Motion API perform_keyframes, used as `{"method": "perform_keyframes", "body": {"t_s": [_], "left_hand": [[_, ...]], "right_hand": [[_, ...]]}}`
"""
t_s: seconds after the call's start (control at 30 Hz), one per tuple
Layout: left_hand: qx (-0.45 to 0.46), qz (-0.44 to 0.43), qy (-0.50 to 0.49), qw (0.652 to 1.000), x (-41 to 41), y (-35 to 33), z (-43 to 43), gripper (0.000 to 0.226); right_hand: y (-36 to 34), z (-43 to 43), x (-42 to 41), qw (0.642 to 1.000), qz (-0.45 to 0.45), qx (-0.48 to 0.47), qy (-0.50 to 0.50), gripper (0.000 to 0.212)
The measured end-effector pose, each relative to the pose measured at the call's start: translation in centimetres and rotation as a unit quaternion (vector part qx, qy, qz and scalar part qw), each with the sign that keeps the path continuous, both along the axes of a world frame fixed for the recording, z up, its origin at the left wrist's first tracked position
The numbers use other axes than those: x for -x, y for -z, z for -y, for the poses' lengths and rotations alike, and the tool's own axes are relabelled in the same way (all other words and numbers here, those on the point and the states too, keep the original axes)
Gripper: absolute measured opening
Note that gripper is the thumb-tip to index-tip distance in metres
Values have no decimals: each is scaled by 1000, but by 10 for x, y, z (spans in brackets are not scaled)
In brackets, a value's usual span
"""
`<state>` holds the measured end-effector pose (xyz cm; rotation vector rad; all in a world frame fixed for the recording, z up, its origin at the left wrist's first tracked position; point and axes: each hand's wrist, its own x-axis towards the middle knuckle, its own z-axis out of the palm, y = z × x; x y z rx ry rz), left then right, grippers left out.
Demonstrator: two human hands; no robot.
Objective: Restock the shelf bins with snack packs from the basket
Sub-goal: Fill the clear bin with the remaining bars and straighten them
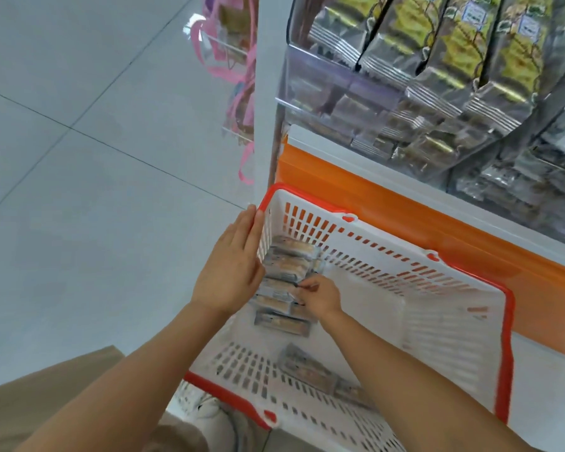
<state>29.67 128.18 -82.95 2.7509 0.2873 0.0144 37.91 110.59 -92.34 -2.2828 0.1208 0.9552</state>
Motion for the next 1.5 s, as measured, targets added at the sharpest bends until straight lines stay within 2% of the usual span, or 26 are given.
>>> {"method": "perform_keyframes", "body": {"t_s": [0.07, 0.17, 0.27, 0.4, 0.6, 0.67, 0.73, 0.83, 0.93, 1.0, 1.13, 1.27, 1.37, 1.43, 1.5], "left_hand": [[-10, 0, -4, 1000, 0, -1, 2, 80], [-31, -6, -11, 999, -1, -2, 4, 81], [-60, -8, -8, 998, 0, -4, 5, 81], [-91, -2, 15, 996, 0, -10, 15, 71], [13, 58, 152, 987, -4, -32, 62, 53], [49, 73, 148, 985, -11, -49, 75, 41], [149, 70, 105, 981, -16, -70, 86, 36], [328, 44, 39, 943, -19, -98, 96, 27], [472, 23, 1, 882, -20, -115, 102, 21], [516, 29, 1, 856, -16, -126, 106, 20], [568, 39, 9, 822, -11, -144, 116, 23], [605, 67, 15, 793, -13, -163, 126, 21], [589, 73, 23, 804, -26, -175, 132, 20], [514, 103, 37, 851, -39, -181, 135, 20], [382, 167, 45, 908, -52, -190, 135, 24]], "right_hand": [[-2, 1, 0, 1000, -16, -9, 15, 23], [-14, 5, -2, 999, -31, -30, 25, 18], [-38, 14, -9, 998, -13, -54, -5, 15], [-89, 31, -21, 994, 15, -103, -41, 18], [-174, 54, -28, 984, 33, -167, -45, 20], [-198, 63, -28, 980, 52, -191, -23, 17], [-218, 75, -26, 971, 76, -228, 10, 11], [-234, 95, -21, 964, 126, -232, 3, 19], [-231, 114, -5, 964, 152, -207, -72, 24], [-228, 121, 8, 954, 166, -225, -108, 33], [-240, 130, 21, 931, 228, -264, -111, 37], [-259, 138, 20, 913, 289, -254, -138, 40], [-273, 143, 18, 896, 335, -262, -126, 32], [-285, 145, 16, 887, 358, -277, -97, 27], [-300, 147, 11, 876, 385, -283, -66, 24]]}}
